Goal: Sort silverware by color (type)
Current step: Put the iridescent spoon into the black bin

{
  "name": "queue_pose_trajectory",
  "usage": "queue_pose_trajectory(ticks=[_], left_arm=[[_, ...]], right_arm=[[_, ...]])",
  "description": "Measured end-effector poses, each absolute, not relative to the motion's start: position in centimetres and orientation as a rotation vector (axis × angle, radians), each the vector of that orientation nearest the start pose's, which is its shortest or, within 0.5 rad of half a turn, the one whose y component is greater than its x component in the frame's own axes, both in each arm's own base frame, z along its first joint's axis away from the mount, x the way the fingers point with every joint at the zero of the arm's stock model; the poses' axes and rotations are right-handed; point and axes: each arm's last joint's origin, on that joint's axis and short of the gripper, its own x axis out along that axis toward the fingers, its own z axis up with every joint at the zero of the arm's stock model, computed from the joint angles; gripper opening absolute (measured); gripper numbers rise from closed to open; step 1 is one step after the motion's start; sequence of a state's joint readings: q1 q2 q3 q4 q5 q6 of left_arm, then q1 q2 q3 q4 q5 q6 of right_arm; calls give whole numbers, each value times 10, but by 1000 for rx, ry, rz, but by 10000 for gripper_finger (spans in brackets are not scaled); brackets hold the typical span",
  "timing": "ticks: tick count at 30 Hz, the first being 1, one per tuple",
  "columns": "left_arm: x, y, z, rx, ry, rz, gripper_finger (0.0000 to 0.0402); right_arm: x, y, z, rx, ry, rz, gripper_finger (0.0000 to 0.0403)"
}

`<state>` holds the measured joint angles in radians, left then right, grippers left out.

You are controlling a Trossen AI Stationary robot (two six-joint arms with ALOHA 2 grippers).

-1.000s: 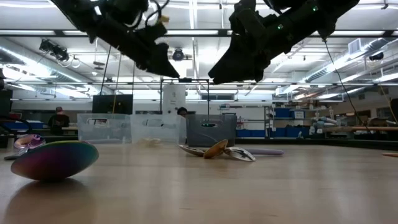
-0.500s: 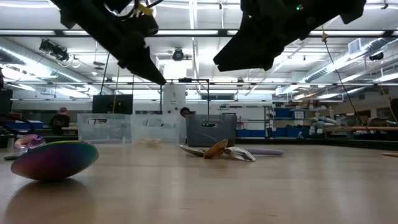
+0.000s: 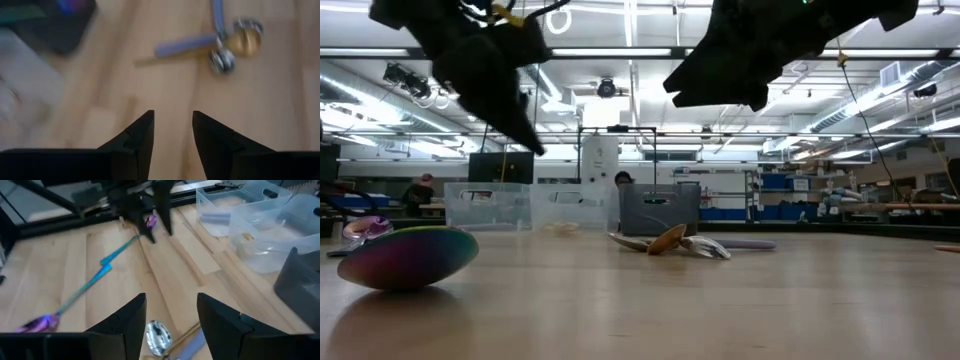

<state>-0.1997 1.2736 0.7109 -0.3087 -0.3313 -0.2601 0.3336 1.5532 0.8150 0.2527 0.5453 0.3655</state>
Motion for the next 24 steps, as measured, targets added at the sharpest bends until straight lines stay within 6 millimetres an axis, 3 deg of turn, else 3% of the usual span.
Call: queue_pose_trajectory(ticks=[15,20,24], left_arm=[[213,-88,193,-217,1008,108,141],[211,-92,193,-228,1019,108,141],[216,-94,206,-268,990,114,141]], right_arm=[[300,96,197,-35,397,-257,185],[292,92,185,-12,349,-254,185],[288,90,179,-1,330,-255,185]])
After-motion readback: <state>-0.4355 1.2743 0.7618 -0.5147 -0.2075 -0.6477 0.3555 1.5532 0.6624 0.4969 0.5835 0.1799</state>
